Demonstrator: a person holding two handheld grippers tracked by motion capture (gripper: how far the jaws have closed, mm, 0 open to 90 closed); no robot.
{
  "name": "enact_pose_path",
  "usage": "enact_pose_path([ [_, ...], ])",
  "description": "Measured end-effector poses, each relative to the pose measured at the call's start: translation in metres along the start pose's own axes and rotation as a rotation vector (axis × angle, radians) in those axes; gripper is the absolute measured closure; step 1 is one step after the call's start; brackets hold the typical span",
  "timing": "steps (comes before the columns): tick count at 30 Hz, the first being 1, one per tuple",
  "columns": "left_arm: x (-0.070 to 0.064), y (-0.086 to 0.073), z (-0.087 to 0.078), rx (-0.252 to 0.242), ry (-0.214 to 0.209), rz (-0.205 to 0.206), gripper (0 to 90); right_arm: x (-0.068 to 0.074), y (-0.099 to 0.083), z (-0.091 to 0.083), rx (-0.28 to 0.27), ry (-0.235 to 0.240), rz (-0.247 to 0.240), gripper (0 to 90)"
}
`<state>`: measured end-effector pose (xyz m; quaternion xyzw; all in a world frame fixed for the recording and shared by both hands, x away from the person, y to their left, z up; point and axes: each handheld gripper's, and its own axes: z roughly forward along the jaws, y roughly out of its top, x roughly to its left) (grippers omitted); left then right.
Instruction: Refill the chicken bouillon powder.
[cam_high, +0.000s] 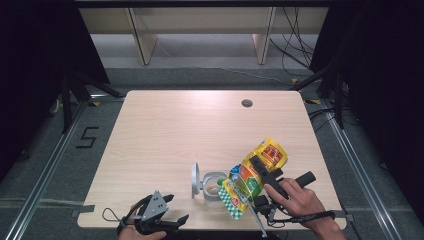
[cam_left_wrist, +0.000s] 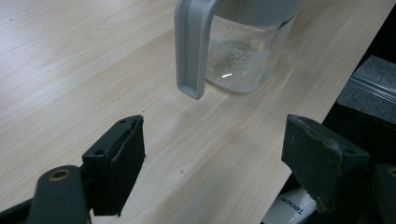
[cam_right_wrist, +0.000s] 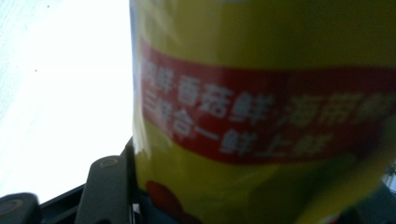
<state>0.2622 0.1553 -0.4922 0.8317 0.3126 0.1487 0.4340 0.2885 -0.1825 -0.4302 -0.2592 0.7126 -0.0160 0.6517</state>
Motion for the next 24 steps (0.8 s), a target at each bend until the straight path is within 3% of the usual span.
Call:
enact_pose_path([
  [1,0.0015,0.0008,-0.0005,0.005,-0.005,0.019,20.8,-0.001,-0.0005,-0.0005,0.001,-0.008,-0.001,42.0],
  [3,-0.0003,-0.0001,0.0014,-0.011,0.005,-0.012,20.8,-0.001,-0.0015,-0.0011,0.004,-0.023,0.017,42.0],
  [5,-0.0016,-0.0007,0.0024,-0.02,0.005,-0.025,20.9,-0.0005,0.0,0.0002,0.0,-0.014,-0.013,42.1],
  [6,0.0002,-0.0004,0.0008,0.002,0.007,0.002,20.8,0.001,0.0003,-0.0004,0.004,-0.014,-0.008,42.1],
  [11,0.0003,0.0001,0.0007,-0.001,0.003,-0.002,20.8,0.0001,-0.0007,-0.0005,0.004,-0.026,0.014,42.2],
  [13,0.0006,0.0002,0.0007,0.003,0.002,0.005,20.8,0.0003,0.0004,0.0005,-0.002,-0.016,-0.001,42.2],
  [17,0.0001,0.0001,0.0005,0.005,-0.001,0.0,20.8,0.0026,-0.0014,0.0002,0.002,-0.002,0.038,42.2],
  [20,0.001,0.0,0.001,0.005,0.008,0.012,20.8,0.0023,-0.0015,0.0012,-0.001,0.007,0.047,42.3],
  [24,0.0002,0.0003,0.0006,0.005,0.009,0.0,20.8,0.0007,-0.0019,0.0012,-0.01,0.02,0.055,42.3],
])
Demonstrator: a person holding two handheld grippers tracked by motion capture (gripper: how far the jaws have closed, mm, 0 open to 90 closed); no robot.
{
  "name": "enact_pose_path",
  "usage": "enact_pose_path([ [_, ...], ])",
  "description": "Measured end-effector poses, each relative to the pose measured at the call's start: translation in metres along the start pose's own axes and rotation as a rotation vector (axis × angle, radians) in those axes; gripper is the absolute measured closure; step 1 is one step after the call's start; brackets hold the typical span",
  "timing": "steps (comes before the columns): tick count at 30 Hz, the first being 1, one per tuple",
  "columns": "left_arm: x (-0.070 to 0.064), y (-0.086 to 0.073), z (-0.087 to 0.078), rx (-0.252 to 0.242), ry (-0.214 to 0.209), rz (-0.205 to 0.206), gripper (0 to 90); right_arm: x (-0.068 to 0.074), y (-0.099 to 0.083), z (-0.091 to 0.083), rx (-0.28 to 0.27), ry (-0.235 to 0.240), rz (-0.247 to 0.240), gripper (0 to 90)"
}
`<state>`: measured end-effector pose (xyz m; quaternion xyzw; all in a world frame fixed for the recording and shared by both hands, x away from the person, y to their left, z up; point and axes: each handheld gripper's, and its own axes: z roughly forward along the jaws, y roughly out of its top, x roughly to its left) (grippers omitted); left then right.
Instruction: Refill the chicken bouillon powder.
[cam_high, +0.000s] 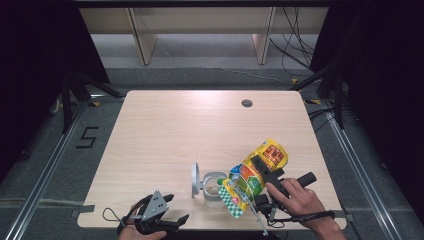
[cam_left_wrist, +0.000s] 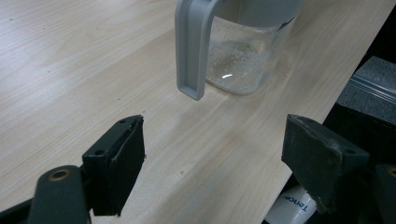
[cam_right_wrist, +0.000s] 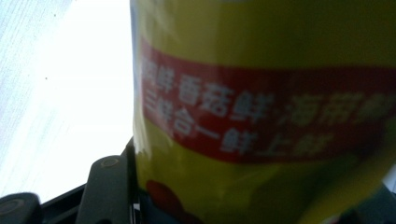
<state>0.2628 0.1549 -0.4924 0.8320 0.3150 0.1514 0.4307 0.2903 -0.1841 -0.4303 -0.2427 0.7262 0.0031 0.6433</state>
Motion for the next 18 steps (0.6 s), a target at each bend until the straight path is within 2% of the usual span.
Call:
enact_pose_path([
  [1,-0.0006,-0.0001,0.0004,-0.005,-0.004,-0.005,20.8,0.0,-0.0002,-0.0006,0.006,-0.001,0.007,42.3],
  [8,0.0001,-0.0002,0.0009,0.0,0.0,0.003,20.9,-0.0046,0.0003,-0.0017,0.023,-0.014,-0.074,42.3],
  [9,0.0003,-0.0001,0.0006,0.002,-0.005,0.01,20.8,-0.0061,0.0002,-0.0021,0.027,-0.02,-0.076,42.4],
  [11,-0.0017,-0.0005,0.0025,-0.015,-0.008,-0.019,20.9,-0.0095,0.0004,-0.0026,0.022,-0.025,-0.085,42.3],
  [12,-0.0011,-0.0002,0.0016,-0.004,0.002,-0.007,20.8,-0.0095,0.001,-0.0032,0.026,-0.022,-0.079,42.4],
  [13,-0.0025,-0.0002,0.0024,-0.02,-0.007,-0.023,20.9,-0.009,0.0013,-0.0029,0.025,-0.018,-0.076,42.4],
  [16,-0.0023,-0.0001,0.002,-0.018,-0.008,-0.022,20.8,-0.0083,0.0031,-0.0007,0.015,-0.01,-0.111,42.4],
  [18,-0.0025,-0.0002,0.0021,-0.021,-0.009,-0.025,20.9,-0.0056,0.0041,-0.0005,0.024,0.006,-0.086,42.6],
])
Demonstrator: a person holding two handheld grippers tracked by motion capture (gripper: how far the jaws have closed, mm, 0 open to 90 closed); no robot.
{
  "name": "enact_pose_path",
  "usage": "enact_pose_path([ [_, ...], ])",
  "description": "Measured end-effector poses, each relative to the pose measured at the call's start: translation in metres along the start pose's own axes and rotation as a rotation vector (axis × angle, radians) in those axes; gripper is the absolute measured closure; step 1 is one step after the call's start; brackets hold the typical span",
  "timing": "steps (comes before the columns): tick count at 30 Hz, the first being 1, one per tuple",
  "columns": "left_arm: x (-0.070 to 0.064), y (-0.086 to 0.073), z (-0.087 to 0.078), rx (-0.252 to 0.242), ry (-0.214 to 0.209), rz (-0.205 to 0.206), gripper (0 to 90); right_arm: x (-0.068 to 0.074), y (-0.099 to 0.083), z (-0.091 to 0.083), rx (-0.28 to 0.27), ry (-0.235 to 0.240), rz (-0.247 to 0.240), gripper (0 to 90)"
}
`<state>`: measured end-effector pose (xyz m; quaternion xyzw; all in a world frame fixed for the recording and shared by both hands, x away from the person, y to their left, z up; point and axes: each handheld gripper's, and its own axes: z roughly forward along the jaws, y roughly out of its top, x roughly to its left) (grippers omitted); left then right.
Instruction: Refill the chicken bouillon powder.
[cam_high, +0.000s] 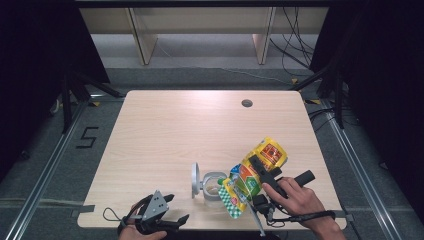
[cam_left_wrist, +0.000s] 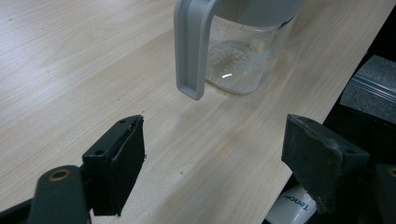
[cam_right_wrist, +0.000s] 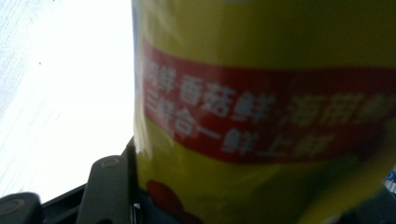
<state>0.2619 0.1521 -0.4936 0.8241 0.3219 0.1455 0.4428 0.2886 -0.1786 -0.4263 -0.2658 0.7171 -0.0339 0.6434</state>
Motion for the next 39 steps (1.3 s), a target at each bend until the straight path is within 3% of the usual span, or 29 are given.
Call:
enact_pose_path([
  [4,0.0004,0.0001,0.0004,0.0,0.002,0.011,20.8,-0.0007,-0.0012,-0.0001,-0.007,-0.007,-0.011,42.6],
  [6,0.0002,-0.0001,0.0003,0.001,0.003,0.006,20.9,0.0002,-0.0005,-0.0005,-0.003,-0.003,0.006,42.7],
  [8,0.0006,-0.0002,-0.0004,0.006,0.001,0.005,20.9,-0.0021,-0.0014,0.0006,-0.014,-0.006,-0.019,42.6],
  [10,0.0008,0.0001,-0.0007,0.005,0.001,0.007,20.9,-0.0016,-0.0018,-0.0012,-0.015,0.008,0.006,42.7],
  [11,0.0008,0.0001,-0.0006,0.007,0.001,0.008,20.9,-0.0029,-0.0022,-0.0016,-0.018,0.016,0.002,42.7],
  [12,0.0001,-0.0001,0.0001,0.001,0.0,-0.001,20.9,-0.005,-0.0029,-0.0007,-0.03,0.008,-0.033,42.7],
  [19,0.0,-0.0003,0.0004,-0.001,0.003,-0.002,20.9,-0.0061,-0.0029,-0.0021,-0.029,0.027,-0.037,42.7],
  [20,0.0016,-0.0002,-0.0007,0.018,0.004,0.019,20.9,-0.007,-0.0034,-0.0021,-0.037,0.019,-0.034,42.7],
  [22,0.0017,0.0,-0.0004,0.023,-0.003,0.014,20.9,-0.0073,-0.0028,-0.0021,-0.036,0.02,-0.041,42.7],
  [28,0.0012,-0.0003,-0.0005,0.014,0.003,0.014,20.9,-0.0069,-0.0036,-0.0018,-0.033,0.024,-0.04,42.7],
  [31,0.0018,-0.0002,-0.0008,0.02,0.002,0.021,20.9,-0.0046,-0.0034,-0.0022,-0.023,0.037,0.001,42.7],
  [33,0.0012,-0.0003,-0.0004,0.014,0.003,0.014,20.9,-0.0046,-0.0032,-0.0024,-0.022,0.037,0.0,42.7],
  [37,0.0029,0.0,-0.0014,0.024,0.003,0.036,20.9,-0.0052,-0.0027,-0.0024,-0.027,0.022,-0.01,42.7],
  [39,0.0021,-0.0001,-0.0011,0.019,0.006,0.023,20.8,-0.0051,-0.003,-0.0028,-0.029,0.028,-0.005,42.7],
])
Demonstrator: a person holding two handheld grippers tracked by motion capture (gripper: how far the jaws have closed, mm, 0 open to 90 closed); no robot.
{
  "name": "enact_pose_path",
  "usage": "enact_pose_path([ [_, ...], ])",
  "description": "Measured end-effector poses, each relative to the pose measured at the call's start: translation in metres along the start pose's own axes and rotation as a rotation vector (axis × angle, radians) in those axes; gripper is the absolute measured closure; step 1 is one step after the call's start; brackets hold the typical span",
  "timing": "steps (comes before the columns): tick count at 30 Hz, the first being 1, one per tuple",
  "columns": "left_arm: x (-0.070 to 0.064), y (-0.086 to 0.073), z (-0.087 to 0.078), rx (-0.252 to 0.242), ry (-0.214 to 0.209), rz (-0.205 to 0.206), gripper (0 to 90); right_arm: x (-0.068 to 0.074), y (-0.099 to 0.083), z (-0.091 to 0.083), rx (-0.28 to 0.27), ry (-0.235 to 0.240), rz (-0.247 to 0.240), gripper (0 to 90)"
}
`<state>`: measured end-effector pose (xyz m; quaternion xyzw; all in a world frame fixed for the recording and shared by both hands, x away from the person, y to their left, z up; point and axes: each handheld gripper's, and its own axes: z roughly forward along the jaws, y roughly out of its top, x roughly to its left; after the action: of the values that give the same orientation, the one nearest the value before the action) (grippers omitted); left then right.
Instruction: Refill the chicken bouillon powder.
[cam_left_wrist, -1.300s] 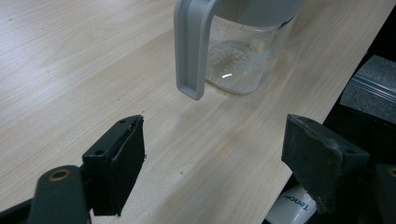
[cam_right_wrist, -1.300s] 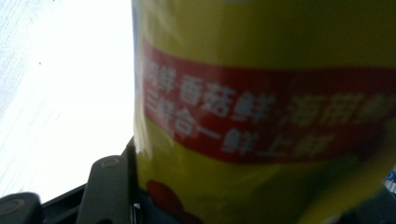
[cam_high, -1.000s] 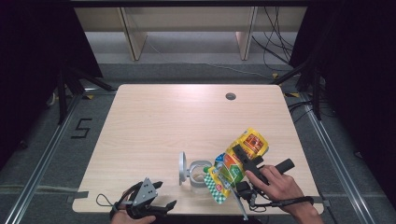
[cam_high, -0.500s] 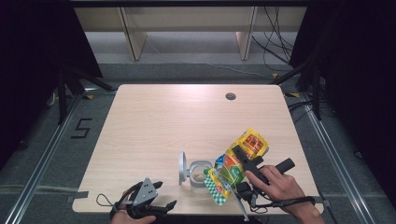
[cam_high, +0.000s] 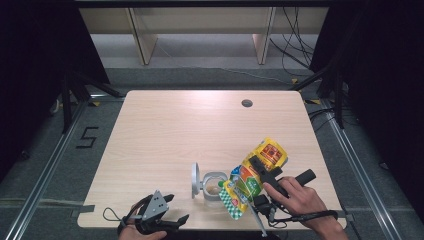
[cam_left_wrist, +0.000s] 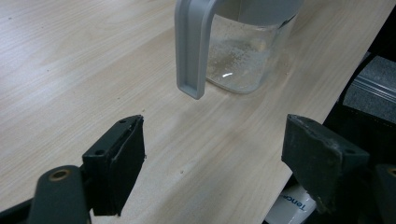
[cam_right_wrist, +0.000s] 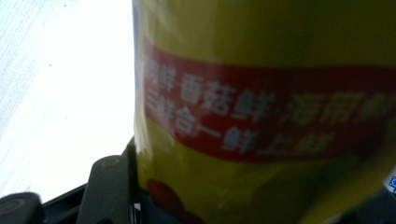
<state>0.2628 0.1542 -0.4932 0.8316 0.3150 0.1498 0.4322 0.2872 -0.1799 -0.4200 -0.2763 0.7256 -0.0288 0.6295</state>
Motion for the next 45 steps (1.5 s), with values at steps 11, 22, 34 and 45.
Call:
enact_pose_path([
  [11,-0.0001,0.0001,0.0,0.002,-0.002,0.001,20.9,-0.0023,-0.0014,0.0013,-0.01,-0.004,-0.042,42.7],
  [22,0.0001,0.0001,0.0005,0.007,-0.008,-0.004,20.8,-0.003,-0.0001,0.001,-0.007,0.0,-0.055,42.7],
  [34,0.0014,-0.001,0.0034,-0.009,-0.008,0.003,20.8,-0.0038,-0.0002,0.0012,-0.007,-0.001,-0.065,42.8],
  [45,0.002,-0.0018,0.0027,-0.001,0.002,-0.027,20.9,-0.009,-0.0002,0.0057,-0.016,0.003,-0.085,42.9],
])
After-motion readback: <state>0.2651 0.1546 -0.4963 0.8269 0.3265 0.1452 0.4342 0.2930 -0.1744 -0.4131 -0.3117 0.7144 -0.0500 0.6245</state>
